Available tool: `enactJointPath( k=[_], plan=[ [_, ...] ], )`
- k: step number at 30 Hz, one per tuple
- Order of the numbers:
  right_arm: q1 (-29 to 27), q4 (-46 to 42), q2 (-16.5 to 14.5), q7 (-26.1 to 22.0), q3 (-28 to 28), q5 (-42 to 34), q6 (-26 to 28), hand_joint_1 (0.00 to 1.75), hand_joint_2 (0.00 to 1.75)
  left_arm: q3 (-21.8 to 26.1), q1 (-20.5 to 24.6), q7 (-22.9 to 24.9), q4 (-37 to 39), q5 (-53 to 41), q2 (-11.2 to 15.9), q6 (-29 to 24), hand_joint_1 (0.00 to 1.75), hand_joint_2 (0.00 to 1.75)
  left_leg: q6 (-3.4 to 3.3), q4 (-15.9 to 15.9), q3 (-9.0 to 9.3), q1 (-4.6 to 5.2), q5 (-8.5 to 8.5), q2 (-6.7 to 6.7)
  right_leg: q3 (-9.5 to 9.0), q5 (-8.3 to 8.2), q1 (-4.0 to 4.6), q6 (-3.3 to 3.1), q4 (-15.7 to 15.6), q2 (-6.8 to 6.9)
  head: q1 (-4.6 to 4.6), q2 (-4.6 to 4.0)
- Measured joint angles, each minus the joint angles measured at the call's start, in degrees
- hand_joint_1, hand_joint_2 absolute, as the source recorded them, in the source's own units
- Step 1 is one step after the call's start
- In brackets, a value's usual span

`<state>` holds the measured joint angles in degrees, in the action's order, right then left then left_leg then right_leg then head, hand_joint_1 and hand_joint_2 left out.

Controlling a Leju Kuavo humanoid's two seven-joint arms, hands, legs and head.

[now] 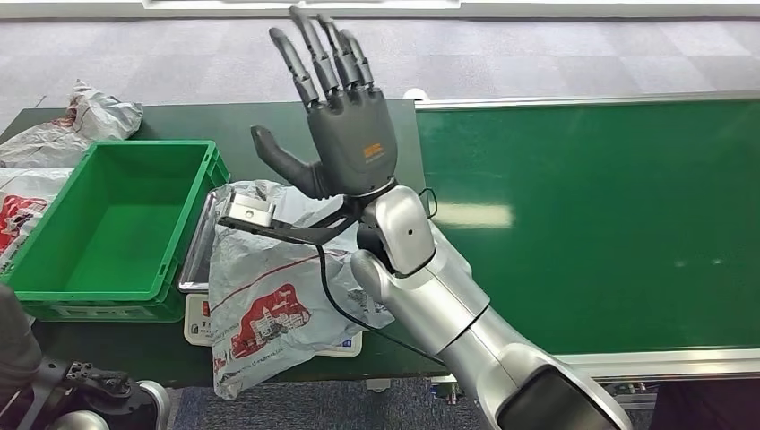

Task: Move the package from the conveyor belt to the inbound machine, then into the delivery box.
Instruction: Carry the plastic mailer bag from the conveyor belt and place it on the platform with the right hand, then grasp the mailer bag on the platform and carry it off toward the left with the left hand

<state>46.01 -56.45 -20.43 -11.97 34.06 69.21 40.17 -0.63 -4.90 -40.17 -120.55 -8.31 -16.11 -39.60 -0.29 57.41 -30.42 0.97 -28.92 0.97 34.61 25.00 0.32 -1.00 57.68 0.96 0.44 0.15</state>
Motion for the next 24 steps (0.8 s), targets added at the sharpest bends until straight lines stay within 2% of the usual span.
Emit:
enactJointPath(
  k=[5, 8, 12, 14, 17, 21, 24],
  plan=[
    [-6.08, -16.71, -0.10, -6.09, -12.09, -1.01, 0.07, 0.00, 0.00, -0.04, 0.01, 0.00, 1.36, -0.13, 0.04, 0.00, 0.00, 1.75, -0.04, 0.01, 0.03, 0.07, -0.02, -0.01, -0.02, 0.00, -0.04, 0.02, -0.03, 0.06, 0.00, 0.00],
    [-9.24, -28.23, -0.12, -13.16, -17.91, -6.87, 0.09, 0.00, 0.00, -0.64, 0.12, 0.00, 3.75, -1.49, 0.51, 0.00, 0.00, 1.75, -0.07, 0.02, 0.06, 0.15, -0.04, -0.07, -0.02, 0.01, -0.04, 0.06, -0.07, 0.09, 0.00, 0.00],
    [-13.87, -43.05, -0.13, -24.40, -25.53, -20.11, 0.16, 0.00, 1.75, -2.76, 1.27, 0.73, 13.24, -6.48, 2.52, 1.29, 0.00, 1.75, -0.13, 0.02, 0.11, 0.17, -0.09, -0.02, -0.11, 0.04, -0.07, 0.11, -0.08, 0.06, -0.02, 0.00],
    [-16.67, -49.13, -0.14, -26.82, -27.74, -23.49, 0.11, 0.00, 1.75, -3.70, 2.37, 2.60, 18.41, -9.93, 3.37, 2.88, 0.00, 1.75, -0.15, 0.02, 0.13, 0.17, -0.12, 0.14, -0.10, 0.04, -0.10, 0.12, -0.08, -0.05, -0.01, 0.00],
    [-20.12, -56.90, -0.13, -27.79, -28.99, -25.75, 0.01, 0.00, 1.75, -4.92, 4.14, 7.99, 25.23, -17.43, 4.39, 6.46, 0.00, 1.75, -0.16, 0.02, 0.15, 0.17, -0.13, 0.20, -0.07, 0.03, -0.12, 0.12, -0.08, -0.10, -0.02, 0.00],
    [-22.90, -64.92, -0.10, -28.06, -29.08, -27.12, -0.03, 0.00, 1.75, -6.51, 7.37, 14.66, 34.22, -27.48, 5.33, 13.21, 0.00, 1.75, -0.16, 0.02, 0.13, 0.17, -0.13, 0.18, -0.06, 0.04, -0.12, 0.12, -0.08, -0.10, -0.01, 0.00],
    [-23.78, -68.94, -0.03, -28.07, -29.00, -27.72, -0.08, 0.00, 1.75, -7.82, 10.22, 17.43, 41.55, -32.68, 5.75, 19.31, 0.00, 1.75, -0.15, 0.01, 0.14, 0.16, -0.13, 0.25, -0.06, 0.03, -0.12, 0.12, -0.08, -0.14, -0.01, 0.00]
  ],
)
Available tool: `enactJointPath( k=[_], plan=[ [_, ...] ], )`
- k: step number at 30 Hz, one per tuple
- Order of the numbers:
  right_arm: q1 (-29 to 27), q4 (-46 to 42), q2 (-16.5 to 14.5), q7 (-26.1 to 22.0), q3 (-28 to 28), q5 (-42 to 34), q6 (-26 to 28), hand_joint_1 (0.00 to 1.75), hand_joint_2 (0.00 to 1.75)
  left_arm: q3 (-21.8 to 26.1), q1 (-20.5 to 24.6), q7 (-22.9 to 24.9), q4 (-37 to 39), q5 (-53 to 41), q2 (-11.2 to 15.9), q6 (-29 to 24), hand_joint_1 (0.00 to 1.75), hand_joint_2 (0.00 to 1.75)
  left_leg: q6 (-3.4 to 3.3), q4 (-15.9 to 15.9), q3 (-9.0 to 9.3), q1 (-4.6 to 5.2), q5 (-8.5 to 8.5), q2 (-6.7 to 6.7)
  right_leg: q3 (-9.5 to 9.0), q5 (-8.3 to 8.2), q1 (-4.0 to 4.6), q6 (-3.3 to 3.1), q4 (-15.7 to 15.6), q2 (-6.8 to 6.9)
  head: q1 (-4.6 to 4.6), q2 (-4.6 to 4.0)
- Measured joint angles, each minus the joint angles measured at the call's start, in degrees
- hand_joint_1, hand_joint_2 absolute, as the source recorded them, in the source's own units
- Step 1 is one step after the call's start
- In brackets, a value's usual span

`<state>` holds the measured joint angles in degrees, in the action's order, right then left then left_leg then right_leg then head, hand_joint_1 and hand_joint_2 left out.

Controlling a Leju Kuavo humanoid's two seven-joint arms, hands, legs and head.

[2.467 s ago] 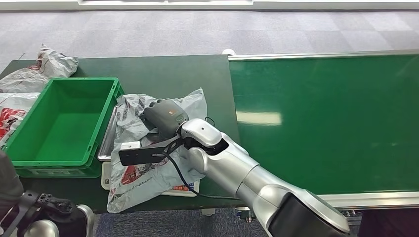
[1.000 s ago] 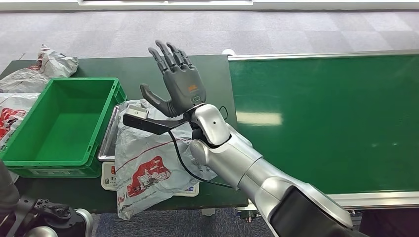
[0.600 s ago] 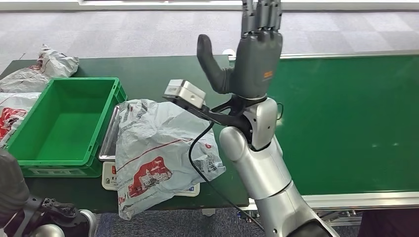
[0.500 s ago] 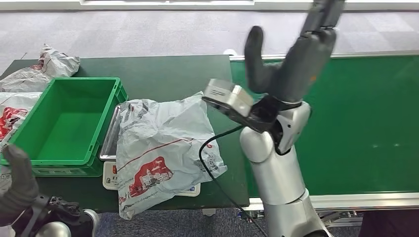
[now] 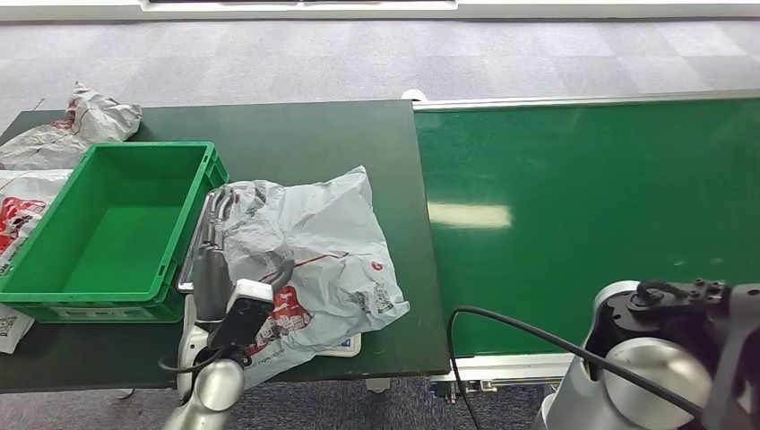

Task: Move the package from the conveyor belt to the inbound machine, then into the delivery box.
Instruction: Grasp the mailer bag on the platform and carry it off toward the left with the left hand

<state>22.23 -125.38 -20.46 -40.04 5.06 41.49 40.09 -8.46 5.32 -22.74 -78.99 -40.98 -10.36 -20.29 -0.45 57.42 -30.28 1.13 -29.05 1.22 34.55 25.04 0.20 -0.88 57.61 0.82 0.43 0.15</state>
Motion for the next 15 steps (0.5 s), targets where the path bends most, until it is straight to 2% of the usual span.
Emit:
enactJointPath(
  k=[3, 8, 12, 15],
  plan=[
    [-0.35, -1.98, 0.10, 0.01, 0.22, -0.51, -0.07, 0.00, 1.75, -1.62, 2.35, 0.40, 6.11, -1.64, 0.37, 7.50, 0.00, 1.75, 0.00, 0.00, 0.01, 0.00, 0.00, 0.03, 0.00, -0.01, 0.00, 0.00, 0.00, -0.03, 0.00, 0.00],
    [-0.59, -2.98, 0.21, 0.02, 0.27, -1.61, -0.11, 0.00, 1.75, -4.44, 4.93, -2.08, 13.85, -1.36, 1.00, 18.58, 0.00, 1.75, 0.00, 0.00, -0.01, 0.00, 0.00, 0.04, -0.01, -0.01, 0.00, 0.00, 0.01, -0.06, -0.02, 0.00],
    [-0.55, -2.84, 0.26, 0.02, 0.27, -1.79, -0.15, 0.00, 1.75, -7.31, 6.30, -4.30, 18.68, -1.28, 1.47, 25.18, 1.75, 1.75, 0.00, 0.00, -0.03, 0.00, 0.00, 0.01, -0.01, 0.00, 0.00, 0.00, 0.01, -0.04, -0.01, 0.00],
    [-0.54, -2.67, 0.26, 0.02, 0.27, -1.54, -0.17, 0.00, 1.75, -9.28, 7.73, -4.89, 21.53, -1.73, 1.64, 26.99, 1.75, 1.75, 0.00, 0.00, -0.02, 0.00, 0.00, -0.12, -0.07, 0.02, 0.00, 0.02, 0.01, 0.06, 0.00, 0.00]
  ],
)
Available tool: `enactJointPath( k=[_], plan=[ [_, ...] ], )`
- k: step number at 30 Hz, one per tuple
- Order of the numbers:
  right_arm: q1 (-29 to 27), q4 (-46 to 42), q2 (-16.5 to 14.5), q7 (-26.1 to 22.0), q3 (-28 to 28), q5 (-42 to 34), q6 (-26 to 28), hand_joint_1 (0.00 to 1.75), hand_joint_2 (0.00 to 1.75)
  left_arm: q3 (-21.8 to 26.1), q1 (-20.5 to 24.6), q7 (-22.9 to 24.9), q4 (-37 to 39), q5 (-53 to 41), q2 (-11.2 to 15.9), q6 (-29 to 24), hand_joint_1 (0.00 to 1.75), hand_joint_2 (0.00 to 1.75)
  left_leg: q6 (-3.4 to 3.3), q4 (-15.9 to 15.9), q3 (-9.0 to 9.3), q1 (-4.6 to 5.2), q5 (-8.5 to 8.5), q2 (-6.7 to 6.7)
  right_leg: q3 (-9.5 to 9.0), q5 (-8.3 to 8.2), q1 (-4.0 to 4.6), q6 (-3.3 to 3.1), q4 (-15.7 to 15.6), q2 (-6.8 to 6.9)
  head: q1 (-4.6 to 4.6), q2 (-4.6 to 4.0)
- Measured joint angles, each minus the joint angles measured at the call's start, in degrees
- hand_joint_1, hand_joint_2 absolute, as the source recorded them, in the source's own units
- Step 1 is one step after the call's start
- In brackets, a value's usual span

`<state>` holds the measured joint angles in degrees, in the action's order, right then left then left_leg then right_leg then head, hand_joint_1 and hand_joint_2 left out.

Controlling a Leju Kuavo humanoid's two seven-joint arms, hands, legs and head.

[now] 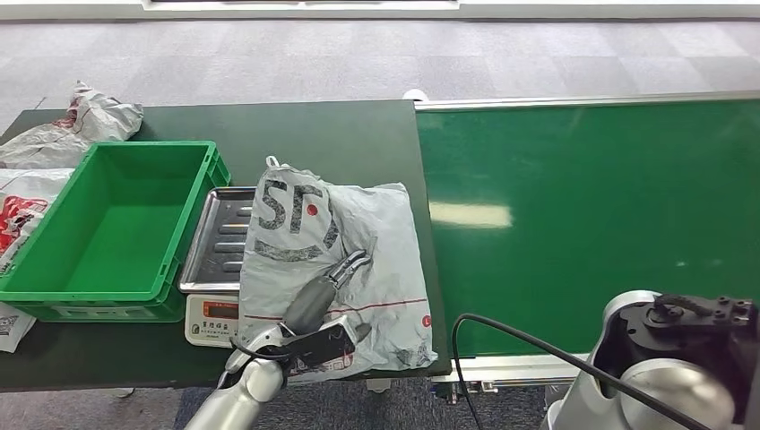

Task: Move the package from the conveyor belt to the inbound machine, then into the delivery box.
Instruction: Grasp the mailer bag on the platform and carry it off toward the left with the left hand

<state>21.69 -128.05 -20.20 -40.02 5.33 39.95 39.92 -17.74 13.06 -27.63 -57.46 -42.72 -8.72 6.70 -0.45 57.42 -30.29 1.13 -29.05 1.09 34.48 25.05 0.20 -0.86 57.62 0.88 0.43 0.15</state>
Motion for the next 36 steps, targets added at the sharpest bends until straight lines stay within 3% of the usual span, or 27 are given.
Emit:
enactJointPath(
  k=[10, 20, 27, 31, 36],
  plan=[
    [-0.01, 0.08, 0.00, 0.00, 0.00, 1.98, -0.01, 0.00, 1.75, -2.00, 5.47, -0.31, 5.46, -0.95, 0.05, -0.02, 1.75, 1.75, -0.08, 0.00, 0.30, 0.02, 0.06, -0.37, -0.46, 0.04, 0.02, 0.07, 0.00, 0.42, -0.02, 0.00],
    [-0.06, 1.20, 0.02, 0.02, 0.00, 2.10, -0.01, 0.00, 1.75, -1.65, 4.51, -1.81, 4.16, 3.29, 0.15, -1.46, 1.75, 1.75, -0.08, 0.00, 0.30, 0.02, 0.04, -0.32, -0.45, 0.05, -0.05, 0.07, 0.00, 0.35, -0.01, 0.00],
    [-0.20, 3.94, 0.04, 0.02, 0.00, 0.82, -0.01, 0.00, 1.75, 1.93, -0.38, -11.14, -3.79, 19.43, 0.23, 5.27, 1.75, 1.75, -0.07, 0.00, 0.14, -0.01, 0.04, -0.22, -0.23, 0.05, -0.03, 0.07, 0.00, 0.25, -0.02, 0.00],
    [-0.25, 5.60, 0.07, 0.02, 0.00, 0.34, -0.01, 0.00, 1.75, 5.40, -2.44, -12.43, -11.34, 30.74, 0.08, 7.51, 1.75, 1.75, -0.06, -0.01, 0.09, -0.02, 0.05, -0.21, -0.17, 0.05, -0.02, 0.06, 0.01, 0.22, -0.01, 0.00],
    [-0.31, 7.42, 0.09, 0.01, 0.00, -0.22, -0.02, 0.00, 1.75, 10.99, -2.88, -12.62, -22.89, 44.14, -0.93, 4.87, 1.75, 1.75, -0.04, -0.01, 0.03, -0.04, 0.06, -0.20, -0.10, 0.03, 0.01, 0.05, 0.02, 0.18, -0.01, 0.00]
  ],
)
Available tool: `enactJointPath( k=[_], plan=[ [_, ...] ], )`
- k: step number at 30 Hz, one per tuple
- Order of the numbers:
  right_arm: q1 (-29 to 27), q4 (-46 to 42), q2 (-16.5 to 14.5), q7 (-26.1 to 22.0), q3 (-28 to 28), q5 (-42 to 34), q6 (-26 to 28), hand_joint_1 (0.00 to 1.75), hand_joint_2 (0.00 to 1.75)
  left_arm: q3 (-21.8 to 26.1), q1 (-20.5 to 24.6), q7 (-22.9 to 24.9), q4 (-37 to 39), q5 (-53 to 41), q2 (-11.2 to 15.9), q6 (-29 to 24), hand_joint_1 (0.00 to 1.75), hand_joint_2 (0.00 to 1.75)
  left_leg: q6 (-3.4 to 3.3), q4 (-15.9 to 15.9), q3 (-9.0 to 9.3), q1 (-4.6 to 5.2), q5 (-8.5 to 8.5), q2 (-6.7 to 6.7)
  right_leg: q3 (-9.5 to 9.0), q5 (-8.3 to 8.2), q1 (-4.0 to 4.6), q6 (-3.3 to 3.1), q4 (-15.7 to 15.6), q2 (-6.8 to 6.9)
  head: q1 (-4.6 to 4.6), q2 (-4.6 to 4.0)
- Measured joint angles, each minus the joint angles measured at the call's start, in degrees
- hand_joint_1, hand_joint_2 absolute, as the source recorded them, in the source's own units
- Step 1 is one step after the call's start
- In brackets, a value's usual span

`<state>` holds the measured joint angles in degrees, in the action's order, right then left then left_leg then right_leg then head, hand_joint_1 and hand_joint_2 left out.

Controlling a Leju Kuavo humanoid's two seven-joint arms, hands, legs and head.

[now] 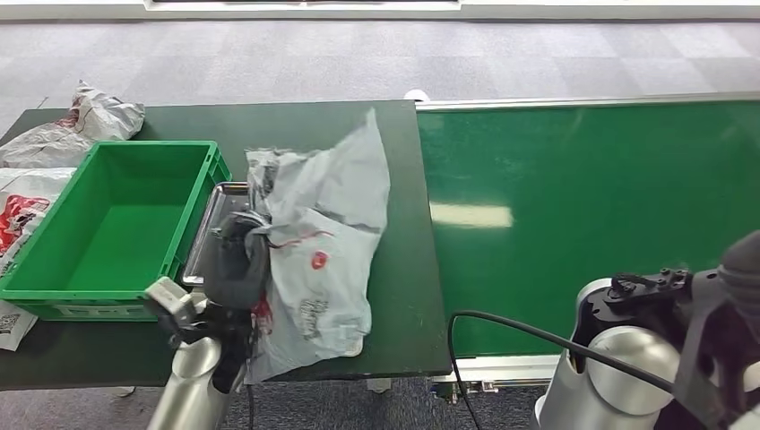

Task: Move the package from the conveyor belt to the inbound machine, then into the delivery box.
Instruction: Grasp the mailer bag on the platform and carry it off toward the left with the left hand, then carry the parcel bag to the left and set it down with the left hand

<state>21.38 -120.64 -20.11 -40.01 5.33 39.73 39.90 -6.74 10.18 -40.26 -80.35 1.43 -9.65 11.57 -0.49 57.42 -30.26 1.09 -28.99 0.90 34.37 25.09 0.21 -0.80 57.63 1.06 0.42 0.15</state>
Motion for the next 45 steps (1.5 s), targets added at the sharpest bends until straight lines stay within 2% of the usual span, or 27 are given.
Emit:
enactJointPath(
  k=[4, 9, 12, 13, 15, 17, 19, 20, 22, 25, 26, 29, 30, 32, 35, 42, 45],
  plan=[
    [-0.03, 1.18, 0.02, 0.01, 0.00, -0.21, 0.00, 0.00, 1.75, 3.66, 0.91, -0.03, -6.22, 3.90, -0.65, -0.33, 1.75, 1.75, 0.00, 0.00, 0.00, 0.00, 0.00, 0.00, 0.00, 0.00, 0.00, 0.00, 0.00, 0.01, 0.00, 0.00],
    [-0.05, 1.89, 0.02, 0.01, 0.00, -0.43, -0.01, 0.00, 1.75, 5.42, 1.09, 0.01, -9.75, 4.97, -1.17, -0.36, 1.73, 1.75, 0.01, 0.00, -0.01, 0.01, 0.00, 0.00, 0.02, 0.00, 0.00, 0.00, 0.00, 0.00, 0.00, 0.00],
    [-0.05, 2.44, 0.02, 0.01, 0.00, -0.53, -0.01, 0.00, 1.75, 6.87, 2.66, 0.04, -10.73, 5.12, -1.80, -3.42, 1.75, 1.75, 0.00, 0.00, -0.03, 0.01, 0.00, -0.01, 0.04, 0.00, 0.00, 0.00, 0.00, 0.01, -0.01, 0.00],
    [-0.05, 2.66, 0.02, 0.01, 0.00, -0.42, -0.01, 0.00, 1.75, 7.45, 3.77, 0.05, -10.80, 3.28, -1.96, -6.51, 1.75, 1.75, 0.00, 0.00, -0.03, 0.02, 0.00, -0.01, 0.04, 0.00, 0.00, 0.00, 0.00, 0.02, 0.00, 0.00],
    [-0.05, 3.00, 0.03, 0.01, 0.00, 0.05, -0.01, 0.00, 1.75, 8.32, 6.65, 0.25, -10.26, -5.50, -2.08, -16.74, 1.75, 1.75, 0.00, 0.01, -0.01, 0.02, 0.01, -0.02, 0.03, -0.01, 0.00, 0.01, -0.01, 0.02, 0.01, 0.00],
    [-0.05, 3.16, 0.04, -0.01, 0.00, 0.71, -0.01, 0.00, 1.75, 8.57, 9.96, 1.33, -7.91, -19.43, -2.09, -29.91, 1.75, 1.75, 0.00, 0.02, 0.01, 0.03, 0.02, -0.04, 0.02, -0.02, 0.00, 0.01, -0.01, 0.05, 0.01, 0.00],
    [-0.06, 3.24, 0.04, -0.01, 0.00, 1.33, -0.01, 0.00, 1.75, 8.41, 13.58, 4.42, -3.37, -34.11, -2.08, -41.04, 1.75, 1.75, 0.01, 0.02, 0.03, 0.04, 0.04, -0.06, 0.01, -0.04, 0.01, 0.01, -0.01, 0.08, 0.00, 0.00],
    [-0.07, 3.29, 0.04, -0.01, 0.00, 1.59, -0.01, 0.00, 1.75, 8.24, 15.52, 6.91, -0.61, -40.59, -2.04, -44.68, 1.75, 1.75, 0.01, 0.03, 0.04, 0.04, 0.05, -0.06, 0.00, -0.05, 0.01, 0.01, -0.01, 0.08, 0.01, 0.00],
    [-0.09, 3.36, 0.04, -0.01, 0.00, 1.87, -0.01, 0.00, 1.75, 7.96, 18.05, 10.72, 3.16, -48.44, -1.96, -48.14, 1.75, 1.75, 0.02, 0.03, 0.04, 0.04, 0.05, -0.06, 0.00, -0.07, 0.00, 0.00, -0.01, 0.08, 0.01, 0.00],
    [-0.09, 3.38, 0.04, -0.01, 0.00, 1.91, -0.01, 0.00, 1.75, 7.86, 18.75, 11.87, 4.31, -50.51, -1.92, -48.65, 1.75, 1.75, 0.02, 0.03, 0.04, 0.04, 0.05, -0.06, 0.00, -0.07, 0.00, 0.00, -0.01, 0.08, 0.01, 0.00],
    [-0.10, 3.48, 0.04, -0.01, 0.01, 1.85, -0.01, 0.00, 1.75, 7.79, 21.38, 14.71, 9.16, -53.59, -1.66, -47.87, 1.75, 1.75, 0.02, 0.03, 0.04, 0.04, 0.07, -0.04, -0.01, -0.10, -0.01, -0.01, 0.00, 0.06, -0.01, 0.00],
    [-0.15, 3.94, 0.04, -0.01, 0.06, 1.33, -0.01, 0.00, 1.75, 7.44, 33.48, 27.93, 34.73, -65.05, 0.12, -44.25, 1.75, 1.75, 0.04, 0.03, 0.04, 0.04, 0.09, 0.29, 0.05, -0.22, -0.06, -0.06, 0.03, -0.23, -0.02, 0.00],
    [-0.16, 4.01, 0.04, -0.01, 0.10, 1.26, -0.01, 0.00, 1.75, 7.35, 35.36, 30.88, 40.05, -66.50, 0.71, -43.59, 1.75, 1.75, 0.04, 0.03, 0.04, 0.04, 0.09, 0.38, 0.09, -0.24, -0.05, -0.07, 0.03, -0.31, 0.00, 0.00],
    [-0.22, 4.05, 0.04, -0.01, 0.20, 1.54, -0.01, 0.00, 1.75, 7.25, 36.67, 35.97, 45.79, -68.01, 1.77, -42.73, 1.75, 1.75, 0.05, 0.02, 0.01, 0.03, 0.08, 0.41, 0.13, -0.23, -0.05, -0.08, 0.03, -0.34, 0.00, 0.00],
    [-0.38, 4.07, 0.06, -0.01, 0.30, 2.16, -0.01, 0.00, 1.75, 7.25, 37.32, 41.10, 51.95, -68.86, 3.49, -42.43, 1.75, 1.75, 0.05, 0.01, -0.03, 0.02, 0.08, 0.45, 0.21, -0.22, -0.02, -0.08, 0.04, -0.39, 0.01, 0.00],
    [-0.49, 4.07, 0.09, -0.01, 0.54, 2.41, -0.01, 0.00, 1.75, 7.25, 38.00, 44.46, 58.50, -69.77, 5.80, -42.34, 1.75, 1.75, 0.06, 0.00, -0.09, 0.01, 0.08, 0.40, 0.22, -0.20, 0.00, -0.11, 0.05, -0.35, 0.01, 0.00],
    [-0.53, 4.07, 0.09, -0.01, 0.68, 2.48, -0.01, 0.00, 1.75, 7.25, 38.20, 51.67, 60.14, -70.57, 6.71, -41.82, 1.75, 1.75, 0.05, 0.00, -0.09, 0.01, 0.08, 0.42, 0.21, -0.21, -0.02, -0.10, 0.05, -0.36, 0.00, 0.00]
  ],
)
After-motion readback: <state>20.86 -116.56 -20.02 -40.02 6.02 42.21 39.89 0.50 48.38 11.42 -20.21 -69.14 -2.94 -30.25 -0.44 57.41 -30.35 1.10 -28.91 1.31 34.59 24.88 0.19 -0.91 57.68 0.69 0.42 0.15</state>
